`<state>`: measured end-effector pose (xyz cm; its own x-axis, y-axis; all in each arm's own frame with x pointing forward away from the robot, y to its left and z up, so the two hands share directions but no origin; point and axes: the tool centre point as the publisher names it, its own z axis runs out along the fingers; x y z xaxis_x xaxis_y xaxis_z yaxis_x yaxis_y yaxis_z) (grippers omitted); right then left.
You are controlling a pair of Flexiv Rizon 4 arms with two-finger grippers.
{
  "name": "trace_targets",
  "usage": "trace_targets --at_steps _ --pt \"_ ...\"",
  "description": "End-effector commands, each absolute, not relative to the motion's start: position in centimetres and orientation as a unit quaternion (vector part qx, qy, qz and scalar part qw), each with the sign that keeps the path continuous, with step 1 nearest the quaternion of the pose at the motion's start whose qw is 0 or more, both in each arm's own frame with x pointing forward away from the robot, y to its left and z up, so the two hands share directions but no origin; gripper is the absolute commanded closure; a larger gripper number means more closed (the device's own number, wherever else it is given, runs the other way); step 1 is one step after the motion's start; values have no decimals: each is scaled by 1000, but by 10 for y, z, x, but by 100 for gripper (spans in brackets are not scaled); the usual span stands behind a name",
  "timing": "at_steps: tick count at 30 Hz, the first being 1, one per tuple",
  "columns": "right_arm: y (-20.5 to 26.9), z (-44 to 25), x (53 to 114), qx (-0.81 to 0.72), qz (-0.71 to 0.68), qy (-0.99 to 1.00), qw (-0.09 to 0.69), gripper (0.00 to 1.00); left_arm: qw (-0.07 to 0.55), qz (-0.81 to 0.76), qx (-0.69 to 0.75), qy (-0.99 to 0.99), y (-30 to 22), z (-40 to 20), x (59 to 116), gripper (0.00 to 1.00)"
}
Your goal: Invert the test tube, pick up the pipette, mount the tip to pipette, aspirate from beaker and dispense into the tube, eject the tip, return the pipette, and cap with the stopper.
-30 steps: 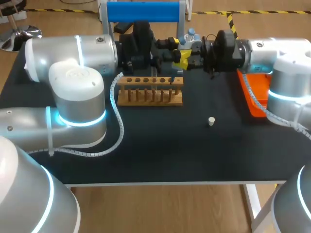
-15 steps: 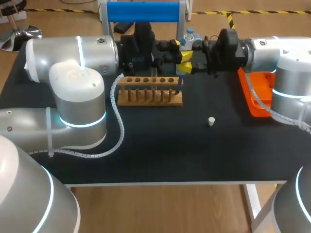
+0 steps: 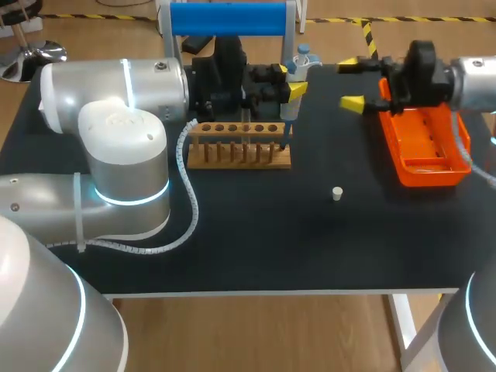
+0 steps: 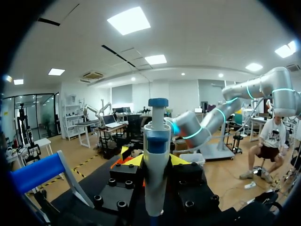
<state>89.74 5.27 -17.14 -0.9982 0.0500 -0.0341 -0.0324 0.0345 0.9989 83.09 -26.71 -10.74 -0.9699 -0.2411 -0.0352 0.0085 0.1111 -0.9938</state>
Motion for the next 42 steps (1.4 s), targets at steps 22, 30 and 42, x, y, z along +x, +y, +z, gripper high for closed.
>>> trace_targets --at_steps 22,30,42 --pt "105 -176 1059 73 587 804 62 0 95 -663 -79 738 -267 -108 831 100" --pt "125 -179 1078 83 571 815 58 0 95 -663 -79 738 -267 -108 831 100" --pt "138 -181 1087 84 558 823 64 0 95 -663 -79 738 -267 -108 831 100"
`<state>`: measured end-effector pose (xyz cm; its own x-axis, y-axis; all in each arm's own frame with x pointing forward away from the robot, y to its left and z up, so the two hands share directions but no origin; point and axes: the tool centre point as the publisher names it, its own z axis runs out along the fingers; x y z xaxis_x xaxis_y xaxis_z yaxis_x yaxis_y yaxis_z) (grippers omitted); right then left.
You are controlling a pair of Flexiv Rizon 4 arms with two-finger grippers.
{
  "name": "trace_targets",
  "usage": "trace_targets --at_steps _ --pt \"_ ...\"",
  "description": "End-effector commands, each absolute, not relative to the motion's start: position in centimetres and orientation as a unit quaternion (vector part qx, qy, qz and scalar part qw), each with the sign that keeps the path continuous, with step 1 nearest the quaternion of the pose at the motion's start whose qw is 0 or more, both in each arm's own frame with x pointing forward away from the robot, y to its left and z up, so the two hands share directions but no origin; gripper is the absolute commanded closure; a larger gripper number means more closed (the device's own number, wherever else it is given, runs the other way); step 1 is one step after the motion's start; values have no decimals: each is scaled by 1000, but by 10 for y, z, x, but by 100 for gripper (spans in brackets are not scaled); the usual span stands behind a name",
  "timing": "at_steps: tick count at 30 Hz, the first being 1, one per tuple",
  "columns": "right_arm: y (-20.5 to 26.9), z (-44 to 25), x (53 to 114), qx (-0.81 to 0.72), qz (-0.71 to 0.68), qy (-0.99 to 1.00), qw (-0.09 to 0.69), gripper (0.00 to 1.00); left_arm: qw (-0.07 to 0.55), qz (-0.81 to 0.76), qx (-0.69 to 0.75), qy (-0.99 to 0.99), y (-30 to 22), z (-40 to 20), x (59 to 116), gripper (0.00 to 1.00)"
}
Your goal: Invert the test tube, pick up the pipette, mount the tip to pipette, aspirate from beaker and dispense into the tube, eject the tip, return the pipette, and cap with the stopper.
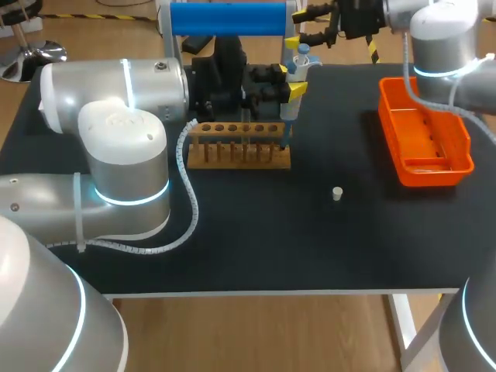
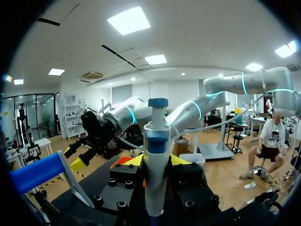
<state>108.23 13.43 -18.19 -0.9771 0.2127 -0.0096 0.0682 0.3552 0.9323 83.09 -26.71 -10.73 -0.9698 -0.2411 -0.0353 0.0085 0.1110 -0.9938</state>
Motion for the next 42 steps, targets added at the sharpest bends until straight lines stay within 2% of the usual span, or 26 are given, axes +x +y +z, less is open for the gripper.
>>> trace_targets --at_steps 1,35,42 --pt "139 -180 1088 84 556 824 65 0 95 -663 -79 738 -267 -108 831 100" --pt "142 -179 1092 82 554 826 65 0 95 -663 -79 738 -267 -108 831 100" --pt "142 -179 1092 82 554 826 65 0 137 -635 -125 750 -215 -109 855 100"
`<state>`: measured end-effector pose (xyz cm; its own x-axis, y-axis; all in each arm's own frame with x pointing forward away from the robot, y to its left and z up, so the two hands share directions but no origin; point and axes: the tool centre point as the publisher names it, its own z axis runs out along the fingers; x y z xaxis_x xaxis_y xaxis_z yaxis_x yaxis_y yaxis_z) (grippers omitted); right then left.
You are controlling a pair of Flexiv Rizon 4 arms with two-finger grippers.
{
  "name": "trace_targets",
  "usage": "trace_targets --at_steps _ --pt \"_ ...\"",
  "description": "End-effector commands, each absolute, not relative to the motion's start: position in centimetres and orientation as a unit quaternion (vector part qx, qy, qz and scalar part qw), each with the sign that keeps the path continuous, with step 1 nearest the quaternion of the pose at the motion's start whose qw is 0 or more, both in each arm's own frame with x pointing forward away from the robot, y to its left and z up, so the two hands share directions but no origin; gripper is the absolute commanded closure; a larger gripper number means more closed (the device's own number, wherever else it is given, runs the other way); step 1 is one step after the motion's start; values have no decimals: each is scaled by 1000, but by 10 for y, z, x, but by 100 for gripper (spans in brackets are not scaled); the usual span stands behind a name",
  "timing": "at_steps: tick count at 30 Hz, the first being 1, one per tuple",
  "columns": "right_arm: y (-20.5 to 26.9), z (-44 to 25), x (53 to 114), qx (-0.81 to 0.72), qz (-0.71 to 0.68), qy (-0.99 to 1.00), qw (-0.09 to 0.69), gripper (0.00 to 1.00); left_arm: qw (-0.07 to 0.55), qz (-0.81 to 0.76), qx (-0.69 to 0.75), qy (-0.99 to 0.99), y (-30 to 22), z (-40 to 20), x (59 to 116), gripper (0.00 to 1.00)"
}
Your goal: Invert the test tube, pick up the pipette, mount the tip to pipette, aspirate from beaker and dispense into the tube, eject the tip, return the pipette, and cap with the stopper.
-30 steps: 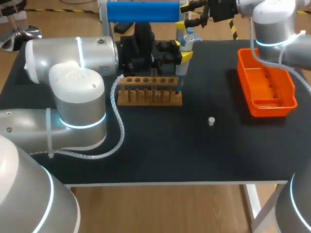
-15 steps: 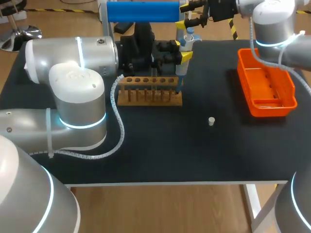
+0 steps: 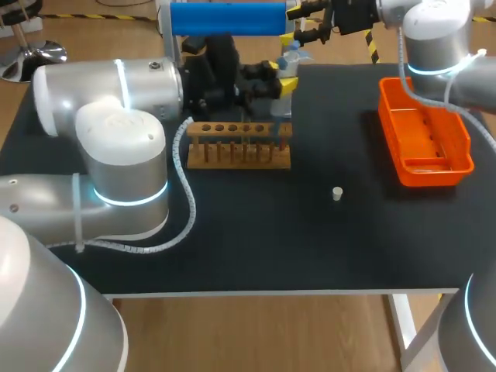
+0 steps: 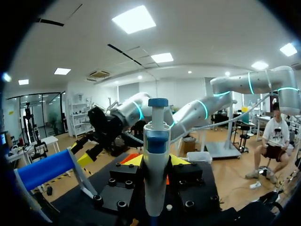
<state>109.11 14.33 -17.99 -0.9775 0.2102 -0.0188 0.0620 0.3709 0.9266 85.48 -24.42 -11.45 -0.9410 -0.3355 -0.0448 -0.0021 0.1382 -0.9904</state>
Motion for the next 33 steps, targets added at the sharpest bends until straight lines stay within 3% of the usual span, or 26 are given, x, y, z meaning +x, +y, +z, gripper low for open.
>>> trace_targets --at_steps 1,13,33 --pt "142 -179 1092 82 554 826 65 0 143 -633 -128 750 -206 -108 858 100" --pt "142 -179 1092 82 554 826 65 0 163 -588 -172 773 -124 -109 903 100" --pt "142 -179 1092 82 554 826 65 0 195 -495 -213 819 -85 -102 1002 100"
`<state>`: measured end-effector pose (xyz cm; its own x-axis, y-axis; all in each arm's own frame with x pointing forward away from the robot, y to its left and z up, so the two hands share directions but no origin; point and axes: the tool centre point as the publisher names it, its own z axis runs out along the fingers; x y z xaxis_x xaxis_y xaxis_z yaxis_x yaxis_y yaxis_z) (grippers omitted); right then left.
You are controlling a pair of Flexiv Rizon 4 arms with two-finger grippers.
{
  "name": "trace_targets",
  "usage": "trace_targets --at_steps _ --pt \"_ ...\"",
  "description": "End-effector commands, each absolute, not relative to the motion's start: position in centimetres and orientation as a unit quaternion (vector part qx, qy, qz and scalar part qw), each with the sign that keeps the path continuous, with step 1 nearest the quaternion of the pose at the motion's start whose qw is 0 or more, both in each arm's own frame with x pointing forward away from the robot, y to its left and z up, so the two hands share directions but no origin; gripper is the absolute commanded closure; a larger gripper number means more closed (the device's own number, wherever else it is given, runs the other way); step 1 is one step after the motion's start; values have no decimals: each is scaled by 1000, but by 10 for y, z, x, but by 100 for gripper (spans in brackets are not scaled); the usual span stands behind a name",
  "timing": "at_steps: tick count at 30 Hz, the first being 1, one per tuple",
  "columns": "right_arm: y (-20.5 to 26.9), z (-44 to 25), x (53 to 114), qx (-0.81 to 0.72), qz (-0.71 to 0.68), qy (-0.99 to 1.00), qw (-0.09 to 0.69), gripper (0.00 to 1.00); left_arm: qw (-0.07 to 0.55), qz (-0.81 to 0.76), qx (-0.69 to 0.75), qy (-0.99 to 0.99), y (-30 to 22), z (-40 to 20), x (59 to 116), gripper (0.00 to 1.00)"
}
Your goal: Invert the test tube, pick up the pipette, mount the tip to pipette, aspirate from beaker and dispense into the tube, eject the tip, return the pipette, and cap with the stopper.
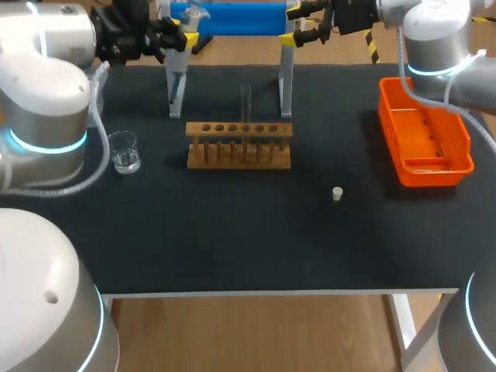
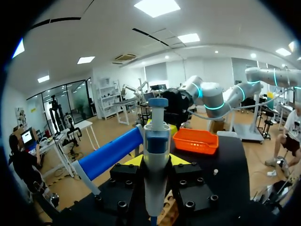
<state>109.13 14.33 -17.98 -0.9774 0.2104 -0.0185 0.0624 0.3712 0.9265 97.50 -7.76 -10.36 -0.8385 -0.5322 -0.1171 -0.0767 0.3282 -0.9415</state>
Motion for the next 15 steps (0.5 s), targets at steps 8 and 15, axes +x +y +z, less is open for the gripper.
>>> trace_targets --at_steps 8,15 --pt "142 -179 1092 82 554 826 65 0 227 -455 -276 815 -93 -115 1030 100" --pt "142 -179 1092 82 554 826 65 0 245 -425 -321 810 -102 -121 1047 100"
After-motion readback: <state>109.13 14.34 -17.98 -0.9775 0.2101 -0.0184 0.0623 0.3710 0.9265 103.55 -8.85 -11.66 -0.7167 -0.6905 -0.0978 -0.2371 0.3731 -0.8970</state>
